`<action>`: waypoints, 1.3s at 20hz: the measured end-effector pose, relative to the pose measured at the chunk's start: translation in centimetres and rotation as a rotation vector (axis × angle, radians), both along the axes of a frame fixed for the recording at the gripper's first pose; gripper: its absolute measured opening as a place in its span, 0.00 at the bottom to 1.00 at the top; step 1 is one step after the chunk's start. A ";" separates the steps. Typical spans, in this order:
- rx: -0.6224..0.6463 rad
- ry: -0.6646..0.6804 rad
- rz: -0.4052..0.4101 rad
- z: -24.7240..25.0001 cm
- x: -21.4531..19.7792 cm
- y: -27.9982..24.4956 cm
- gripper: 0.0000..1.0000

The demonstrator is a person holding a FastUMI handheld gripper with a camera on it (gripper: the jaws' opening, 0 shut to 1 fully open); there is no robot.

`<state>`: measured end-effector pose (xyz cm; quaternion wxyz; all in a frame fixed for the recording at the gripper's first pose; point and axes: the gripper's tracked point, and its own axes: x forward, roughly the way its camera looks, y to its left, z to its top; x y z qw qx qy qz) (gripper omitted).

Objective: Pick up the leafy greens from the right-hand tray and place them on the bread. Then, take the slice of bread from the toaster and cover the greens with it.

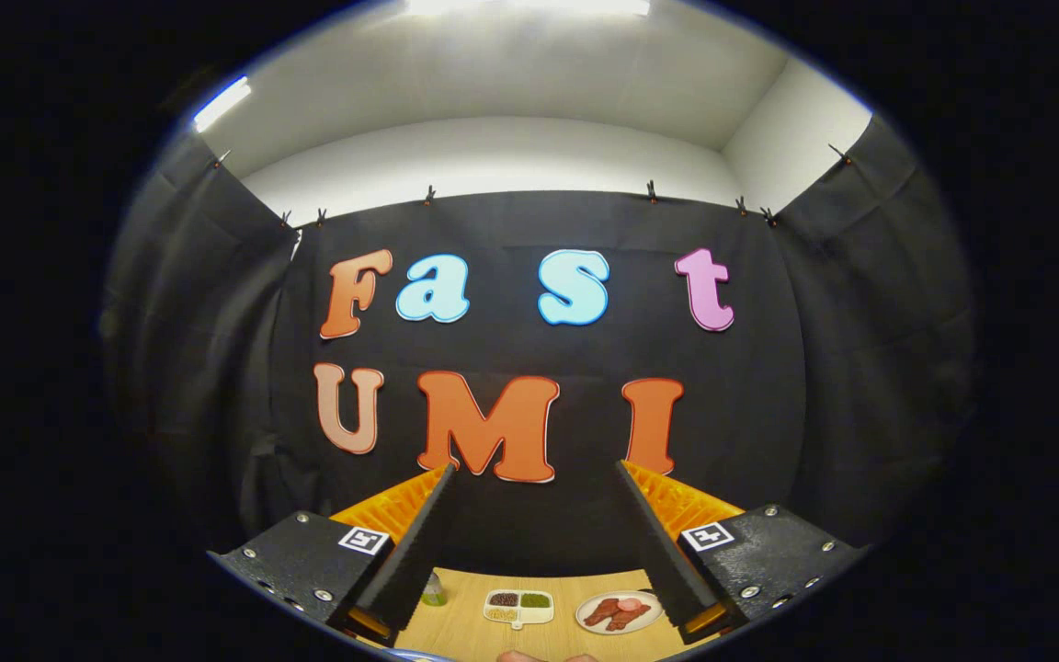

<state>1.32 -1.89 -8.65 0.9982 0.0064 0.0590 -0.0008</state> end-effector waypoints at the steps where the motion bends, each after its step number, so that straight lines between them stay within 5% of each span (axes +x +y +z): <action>1: 0.008 0.027 0.000 -1.3 -0.2 -0.3 1.00; 10: 0.024 0.249 -0.022 -13.1 -1.3 -3.3 1.00; 18: 0.140 0.565 0.015 -24.6 -5.6 -3.2 1.00; 26: 0.093 0.840 0.038 -33.5 -11.0 -3.6 0.99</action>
